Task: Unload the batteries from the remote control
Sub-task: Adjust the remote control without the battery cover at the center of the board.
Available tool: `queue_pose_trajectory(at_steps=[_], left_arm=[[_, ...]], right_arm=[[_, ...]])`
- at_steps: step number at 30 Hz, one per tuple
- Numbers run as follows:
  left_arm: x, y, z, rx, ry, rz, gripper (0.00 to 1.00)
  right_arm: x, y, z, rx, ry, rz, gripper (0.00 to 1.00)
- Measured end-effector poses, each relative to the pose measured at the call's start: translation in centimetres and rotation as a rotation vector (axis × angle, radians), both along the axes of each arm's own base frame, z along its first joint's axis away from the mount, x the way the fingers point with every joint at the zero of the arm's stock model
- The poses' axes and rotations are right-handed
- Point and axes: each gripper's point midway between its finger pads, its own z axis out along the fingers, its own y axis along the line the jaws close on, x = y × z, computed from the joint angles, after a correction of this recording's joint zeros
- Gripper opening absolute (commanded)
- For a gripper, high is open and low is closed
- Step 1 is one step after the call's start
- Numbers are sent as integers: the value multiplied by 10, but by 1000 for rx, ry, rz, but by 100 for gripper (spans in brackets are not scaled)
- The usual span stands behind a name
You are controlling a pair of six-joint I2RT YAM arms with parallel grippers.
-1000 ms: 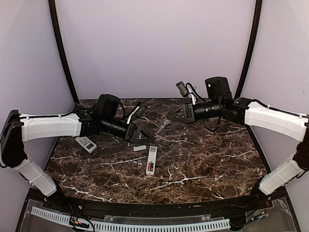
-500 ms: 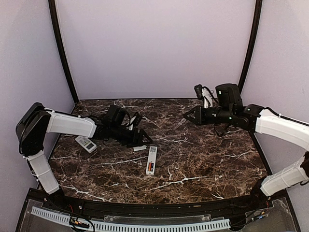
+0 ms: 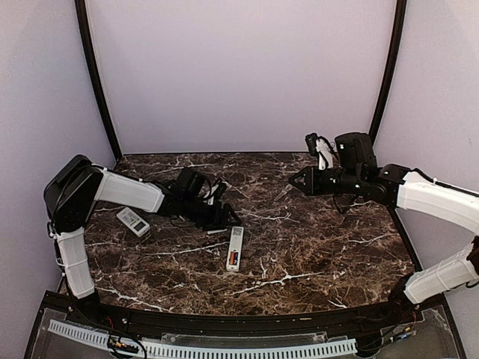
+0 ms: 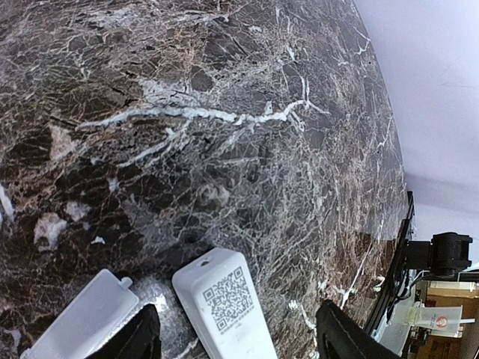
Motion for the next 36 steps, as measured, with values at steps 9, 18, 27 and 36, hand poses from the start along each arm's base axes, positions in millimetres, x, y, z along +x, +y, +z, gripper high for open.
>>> queue_pose_trajectory(at_steps=[9, 18, 27, 36], left_arm=[[4, -6, -11, 17, -5, -21, 71], [4, -16, -12, 18, -26, -55, 70], [2, -25, -17, 19, -29, -86, 71], [-13, -43, -15, 1, -43, -168, 71]], right_arm=[[1, -1, -1, 5, 7, -10, 0], [1, -4, -8, -5, 16, -30, 0], [-1, -9, -1, 8, 0, -43, 0], [-1, -13, -3, 6, 5, -68, 0]])
